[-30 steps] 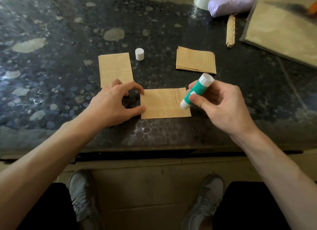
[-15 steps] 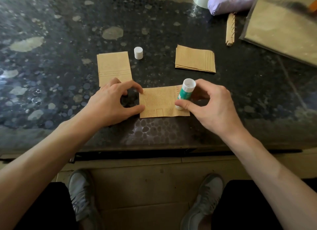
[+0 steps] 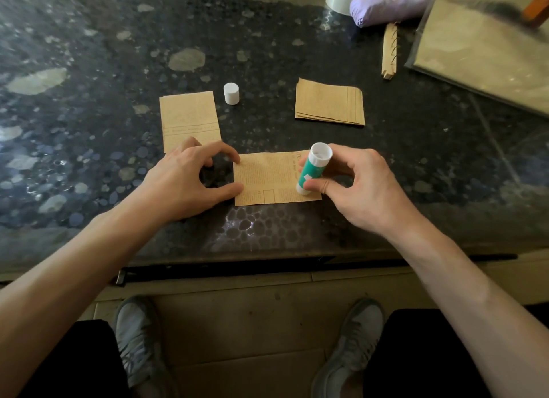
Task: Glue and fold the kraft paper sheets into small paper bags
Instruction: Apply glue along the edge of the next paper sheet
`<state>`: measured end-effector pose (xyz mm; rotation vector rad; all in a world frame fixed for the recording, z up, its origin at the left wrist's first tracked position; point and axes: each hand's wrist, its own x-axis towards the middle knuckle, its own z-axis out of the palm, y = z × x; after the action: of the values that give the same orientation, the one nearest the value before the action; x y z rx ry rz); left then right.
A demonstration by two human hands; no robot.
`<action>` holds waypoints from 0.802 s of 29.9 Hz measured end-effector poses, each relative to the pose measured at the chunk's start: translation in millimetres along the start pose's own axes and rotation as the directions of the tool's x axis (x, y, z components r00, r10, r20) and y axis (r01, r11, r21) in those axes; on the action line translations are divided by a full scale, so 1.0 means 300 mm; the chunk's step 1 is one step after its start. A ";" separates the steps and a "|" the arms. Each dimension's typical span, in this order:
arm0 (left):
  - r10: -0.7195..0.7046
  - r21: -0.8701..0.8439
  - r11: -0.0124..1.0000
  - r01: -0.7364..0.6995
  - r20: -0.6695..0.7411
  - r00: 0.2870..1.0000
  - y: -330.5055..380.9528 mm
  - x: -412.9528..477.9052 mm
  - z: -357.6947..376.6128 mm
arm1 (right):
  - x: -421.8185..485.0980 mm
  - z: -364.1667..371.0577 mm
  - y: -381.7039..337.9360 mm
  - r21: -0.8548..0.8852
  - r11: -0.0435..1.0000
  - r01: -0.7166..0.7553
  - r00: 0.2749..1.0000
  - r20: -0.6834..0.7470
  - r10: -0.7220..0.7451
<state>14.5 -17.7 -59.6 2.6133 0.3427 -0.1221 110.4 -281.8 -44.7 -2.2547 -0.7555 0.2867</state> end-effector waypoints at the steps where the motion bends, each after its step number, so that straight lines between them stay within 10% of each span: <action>1: 0.000 0.000 1.000 0.000 0.000 1.000 0.000 0.000 -0.001 | 0.000 -0.001 -0.001 0.009 1.000 0.000 1.000 0.017 0.000; 24: -0.013 -0.017 1.000 0.013 0.006 1.000 0.006 -0.004 -0.007 | -0.020 -0.042 0.010 0.050 0.998 0.032 0.990 0.134 -0.038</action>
<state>14.0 -18.5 -56.7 2.5932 0.3575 -0.1307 112.2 -294.4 -38.1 -2.1910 -0.8484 0.4393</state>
